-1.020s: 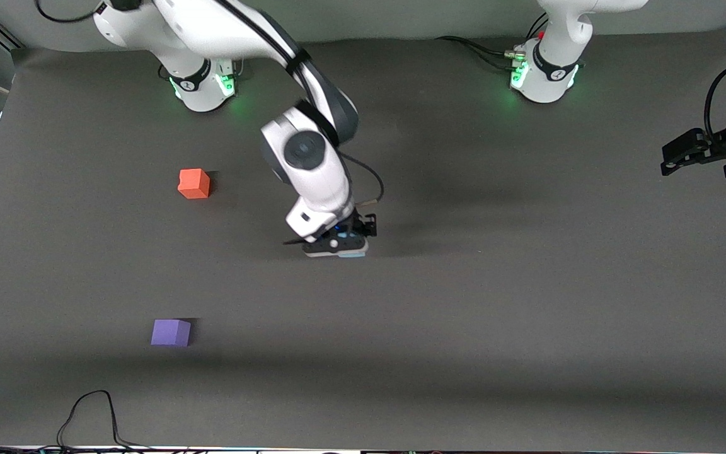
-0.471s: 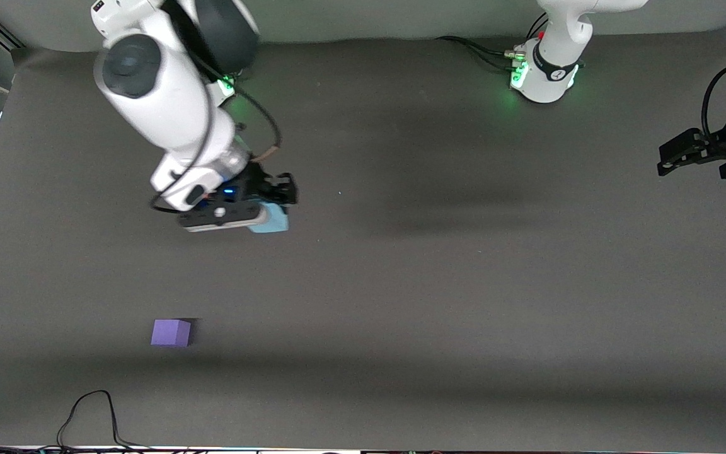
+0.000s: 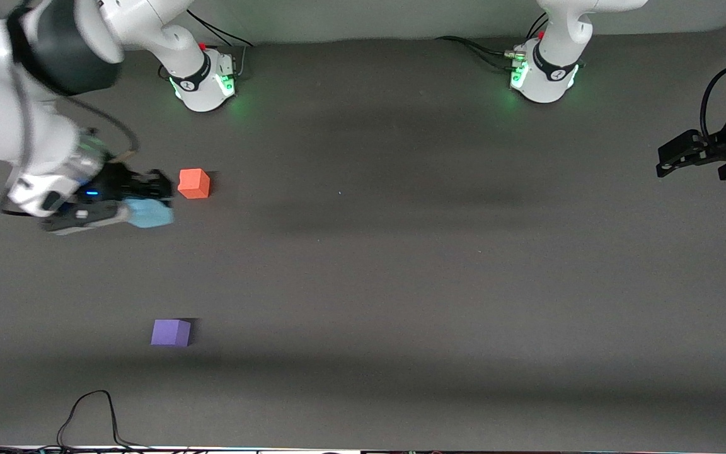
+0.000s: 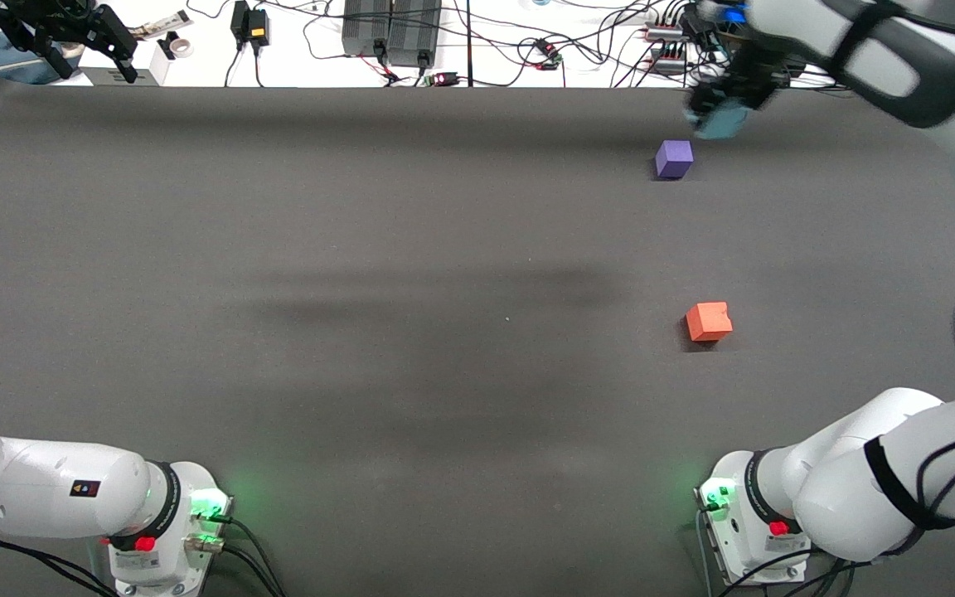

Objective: Place blue block between orange and purple blocks
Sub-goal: 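Carry the blue cube toward the orange cube with the right gripper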

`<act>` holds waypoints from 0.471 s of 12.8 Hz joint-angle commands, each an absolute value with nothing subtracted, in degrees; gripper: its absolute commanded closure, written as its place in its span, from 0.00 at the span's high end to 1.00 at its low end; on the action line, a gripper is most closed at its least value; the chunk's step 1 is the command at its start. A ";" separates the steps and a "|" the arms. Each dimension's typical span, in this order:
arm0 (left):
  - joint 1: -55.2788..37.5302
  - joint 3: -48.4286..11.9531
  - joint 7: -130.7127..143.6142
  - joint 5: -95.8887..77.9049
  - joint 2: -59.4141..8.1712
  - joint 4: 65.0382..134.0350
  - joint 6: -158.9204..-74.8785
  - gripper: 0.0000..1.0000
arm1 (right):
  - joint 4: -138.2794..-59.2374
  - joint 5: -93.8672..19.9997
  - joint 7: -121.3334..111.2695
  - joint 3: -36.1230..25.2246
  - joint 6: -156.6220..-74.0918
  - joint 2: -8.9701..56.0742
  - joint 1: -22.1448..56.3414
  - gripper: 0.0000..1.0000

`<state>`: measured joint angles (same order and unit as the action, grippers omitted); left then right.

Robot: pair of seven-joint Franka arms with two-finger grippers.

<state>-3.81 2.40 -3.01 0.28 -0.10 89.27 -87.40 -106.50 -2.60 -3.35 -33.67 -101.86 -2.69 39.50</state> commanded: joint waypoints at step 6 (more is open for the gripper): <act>-3.25 1.58 -2.55 0.53 0.62 90.88 -88.42 1.00 | -127.35 -0.79 -8.43 -38.94 -129.35 2.07 40.69 0.29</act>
<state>-3.77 2.29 -3.01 0.31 -0.13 89.81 -87.94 -125.44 -1.02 -6.50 -38.39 -123.45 -2.80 39.67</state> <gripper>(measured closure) 0.000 0.458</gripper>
